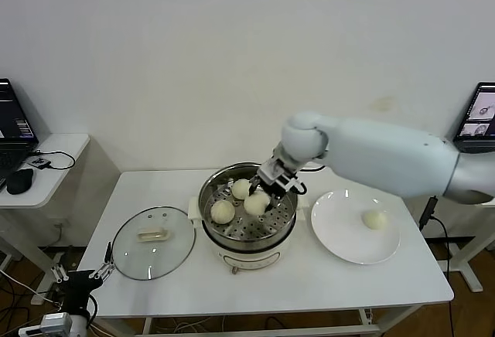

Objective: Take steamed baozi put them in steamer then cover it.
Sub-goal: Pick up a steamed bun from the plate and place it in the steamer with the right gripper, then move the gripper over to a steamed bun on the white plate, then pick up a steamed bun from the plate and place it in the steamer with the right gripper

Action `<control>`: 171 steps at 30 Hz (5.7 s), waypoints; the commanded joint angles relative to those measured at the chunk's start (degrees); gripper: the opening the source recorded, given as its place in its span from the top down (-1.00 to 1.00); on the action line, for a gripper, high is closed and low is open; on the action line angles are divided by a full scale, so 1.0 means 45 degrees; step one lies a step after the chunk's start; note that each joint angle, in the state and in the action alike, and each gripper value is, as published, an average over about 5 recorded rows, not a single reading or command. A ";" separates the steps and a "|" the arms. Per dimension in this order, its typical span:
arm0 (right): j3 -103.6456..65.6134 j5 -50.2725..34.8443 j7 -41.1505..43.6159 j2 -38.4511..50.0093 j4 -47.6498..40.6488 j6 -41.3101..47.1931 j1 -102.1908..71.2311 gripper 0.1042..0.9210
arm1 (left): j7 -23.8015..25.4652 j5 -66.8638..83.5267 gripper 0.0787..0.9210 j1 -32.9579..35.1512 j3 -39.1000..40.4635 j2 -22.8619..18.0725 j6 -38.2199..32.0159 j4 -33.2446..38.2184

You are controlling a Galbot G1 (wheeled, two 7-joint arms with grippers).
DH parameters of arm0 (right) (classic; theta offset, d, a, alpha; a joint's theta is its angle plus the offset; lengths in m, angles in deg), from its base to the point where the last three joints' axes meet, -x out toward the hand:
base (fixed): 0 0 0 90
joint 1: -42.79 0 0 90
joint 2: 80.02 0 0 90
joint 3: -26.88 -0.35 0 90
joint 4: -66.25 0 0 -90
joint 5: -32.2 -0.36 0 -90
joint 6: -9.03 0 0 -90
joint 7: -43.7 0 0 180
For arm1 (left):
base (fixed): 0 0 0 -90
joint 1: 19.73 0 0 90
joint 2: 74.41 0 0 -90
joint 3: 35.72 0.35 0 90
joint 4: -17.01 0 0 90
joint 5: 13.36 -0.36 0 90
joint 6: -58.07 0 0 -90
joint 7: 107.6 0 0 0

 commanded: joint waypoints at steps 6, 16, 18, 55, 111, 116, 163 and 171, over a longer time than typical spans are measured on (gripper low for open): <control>0.0487 0.2277 0.0252 -0.1088 0.0045 -0.1691 -0.0450 -0.16 | -0.0020 0.0003 -0.77 0.0019 -0.0020 -0.0097 -0.0024 0.0035; 0.0543 0.2128 0.0371 -0.1055 0.0231 -0.1801 -0.0548 -0.19 | -0.0041 -0.0008 -0.77 0.0028 -0.0015 -0.0130 -0.0069 0.0001; 0.0543 0.2048 0.0400 -0.1005 0.0274 -0.1797 -0.0576 -0.23 | -0.0040 -0.0011 -0.77 0.0031 -0.0011 -0.0143 -0.0068 0.0009; -0.2192 0.0695 0.0591 0.6890 0.1923 0.2212 0.0193 -0.76 | 0.0004 0.0053 -0.77 -0.0326 0.0244 0.0687 -0.0016 -0.0105; -1.1382 0.8150 -0.0081 0.2787 -0.7351 0.0534 -0.9508 -0.72 | 0.0034 -0.0269 -0.77 -0.0079 0.0327 0.0818 0.0383 -0.0060; -1.1373 0.8156 -0.0022 0.2685 -0.7526 0.0525 -0.9344 -0.58 | 0.0029 -0.0255 -0.77 -0.0090 0.0335 0.0821 0.0377 -0.0069; -0.3347 0.0575 0.0439 0.6842 0.0163 0.2646 -0.0127 0.03 | -0.0025 -0.0304 -0.77 -0.0051 0.0518 0.0619 0.0244 0.0244; -0.1524 -0.2251 -0.0730 0.4782 0.1508 0.3957 0.1860 0.01 | -0.0020 -0.0387 -0.77 -0.0042 0.0511 0.0493 0.0257 0.0350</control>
